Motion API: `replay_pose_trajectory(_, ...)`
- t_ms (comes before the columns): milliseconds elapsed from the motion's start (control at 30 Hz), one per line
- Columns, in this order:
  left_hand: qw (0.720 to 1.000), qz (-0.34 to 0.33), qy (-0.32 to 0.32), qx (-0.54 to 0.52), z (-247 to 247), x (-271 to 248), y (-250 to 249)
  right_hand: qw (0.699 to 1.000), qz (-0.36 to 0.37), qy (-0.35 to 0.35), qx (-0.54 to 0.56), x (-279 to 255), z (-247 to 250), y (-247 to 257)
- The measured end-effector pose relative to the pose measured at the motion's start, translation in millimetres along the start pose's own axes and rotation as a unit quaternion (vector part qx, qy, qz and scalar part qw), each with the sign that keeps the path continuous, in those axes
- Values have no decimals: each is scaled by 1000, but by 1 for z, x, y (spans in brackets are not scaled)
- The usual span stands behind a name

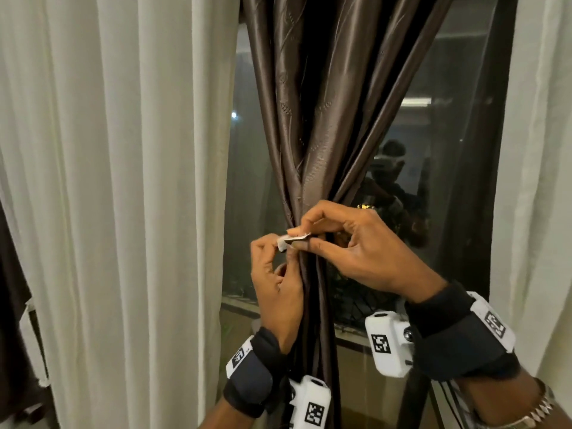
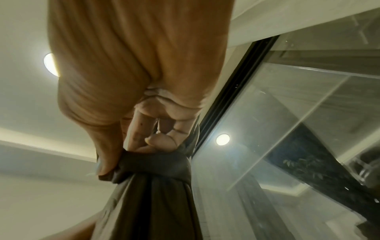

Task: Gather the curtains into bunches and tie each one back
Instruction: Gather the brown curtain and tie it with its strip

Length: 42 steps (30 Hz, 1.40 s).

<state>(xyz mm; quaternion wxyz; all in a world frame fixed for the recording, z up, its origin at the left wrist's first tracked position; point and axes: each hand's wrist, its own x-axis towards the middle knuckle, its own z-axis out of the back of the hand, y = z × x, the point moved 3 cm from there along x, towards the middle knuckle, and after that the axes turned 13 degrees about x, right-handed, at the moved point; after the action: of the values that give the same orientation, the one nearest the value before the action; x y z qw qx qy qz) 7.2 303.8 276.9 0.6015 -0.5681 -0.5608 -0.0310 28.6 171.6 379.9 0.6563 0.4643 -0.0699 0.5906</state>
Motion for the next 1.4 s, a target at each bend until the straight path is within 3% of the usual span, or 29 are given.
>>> replay_pose_trajectory(167, 991, 96, 10, -94, 7, -3, -2, 999, -36, 8, 40, -2, 12, -6)
replay_pose_trajectory(333, 950, 219, 37, -220, 6, -8, 1, 995, -79, 58, 7, 3, 15, -11)
replay_pose_trajectory(800, 860, 302, 81, -403, -4, -20, 2, 983, -68, -57, 159, -1, 8, -46)
replay_pose_trajectory(1100, 876, 302, 110, -361, -11, -18, 10, 969, -40, -133, 204, 0, 1, -61)
replay_pose_trajectory(1200, 899, 278, 110, -321, -10, -15, 14, 970, -35, -145, 192, 3, -1, -63)
replay_pose_trajectory(1267, 917, 255, 117, -284, -8, -12, 18, 974, -50, -115, 187, 4, 0, -60)
replay_pose_trajectory(1400, 947, 196, 174, -187, -1, -7, 23, 987, -38, -92, 122, 3, 8, -55)
